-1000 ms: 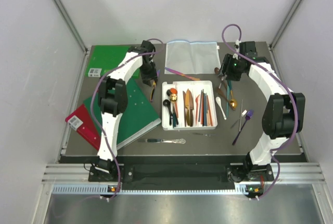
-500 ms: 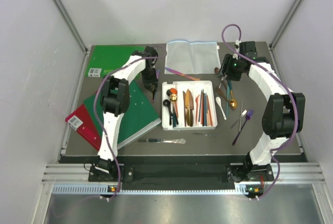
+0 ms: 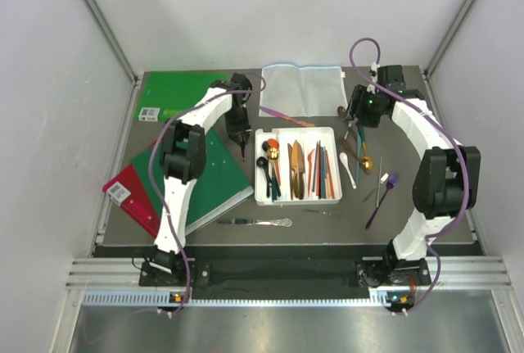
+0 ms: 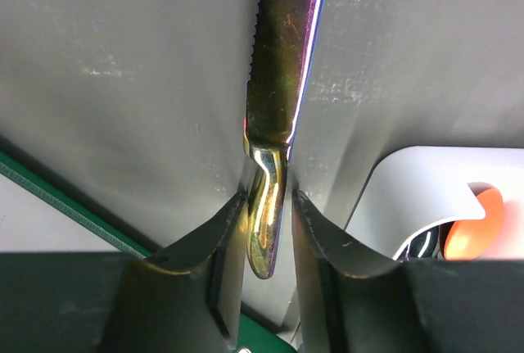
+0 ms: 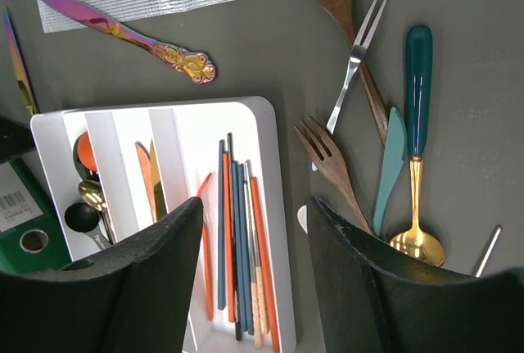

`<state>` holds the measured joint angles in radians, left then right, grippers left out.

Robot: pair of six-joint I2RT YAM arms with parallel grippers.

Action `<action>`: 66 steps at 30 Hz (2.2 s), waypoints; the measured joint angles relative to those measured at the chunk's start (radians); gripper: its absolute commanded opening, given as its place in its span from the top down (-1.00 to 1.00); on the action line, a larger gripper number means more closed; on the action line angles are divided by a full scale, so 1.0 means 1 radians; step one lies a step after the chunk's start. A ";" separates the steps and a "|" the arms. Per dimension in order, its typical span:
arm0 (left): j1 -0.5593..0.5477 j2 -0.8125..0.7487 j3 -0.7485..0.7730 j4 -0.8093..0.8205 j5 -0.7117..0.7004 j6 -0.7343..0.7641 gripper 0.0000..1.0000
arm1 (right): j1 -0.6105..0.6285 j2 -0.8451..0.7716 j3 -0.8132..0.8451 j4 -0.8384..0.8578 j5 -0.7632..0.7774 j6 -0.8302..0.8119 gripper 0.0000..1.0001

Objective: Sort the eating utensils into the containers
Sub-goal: Pick up the knife at the center of the board.

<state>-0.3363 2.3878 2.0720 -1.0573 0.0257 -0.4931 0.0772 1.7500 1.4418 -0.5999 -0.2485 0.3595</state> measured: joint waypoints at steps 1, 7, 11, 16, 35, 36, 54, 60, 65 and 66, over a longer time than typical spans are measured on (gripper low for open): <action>-0.001 0.002 0.002 -0.001 -0.004 0.000 0.25 | -0.001 0.000 0.000 0.000 0.000 0.000 -0.08; -0.013 0.011 0.023 -0.015 -0.032 -0.002 0.21 | -0.004 0.000 0.000 0.000 0.000 0.000 -0.08; -0.013 0.022 0.040 -0.023 -0.043 -0.002 0.21 | -0.004 0.001 0.000 0.000 0.000 0.000 -0.08; -0.013 0.043 0.079 -0.046 -0.051 -0.002 0.21 | -0.004 0.007 0.000 0.000 0.000 0.000 -0.08; -0.016 0.030 0.051 -0.020 -0.036 0.021 1.00 | -0.015 0.011 0.000 0.000 -0.004 0.000 -0.08; -0.016 0.025 0.043 -0.014 -0.036 0.021 1.00 | -0.015 0.011 0.000 0.000 -0.004 0.000 -0.08; -0.032 -0.021 0.000 -0.021 -0.032 0.024 1.00 | -0.015 0.012 0.000 0.000 -0.015 0.000 -0.08; -0.031 -0.036 0.008 -0.028 -0.050 0.024 1.00 | -0.015 0.012 -0.005 0.001 -0.014 0.000 -0.08; -0.028 -0.069 0.008 -0.040 -0.051 0.024 1.00 | -0.015 0.012 -0.015 0.001 -0.014 0.000 -0.08; -0.028 -0.076 0.008 -0.043 -0.051 0.024 1.00 | -0.015 0.012 -0.015 0.001 -0.014 0.000 -0.08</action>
<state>-0.3645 2.3123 2.0804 -1.1000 -0.0250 -0.4686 0.0624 1.7618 1.4265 -0.5991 -0.2623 0.3595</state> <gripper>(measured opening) 0.076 0.542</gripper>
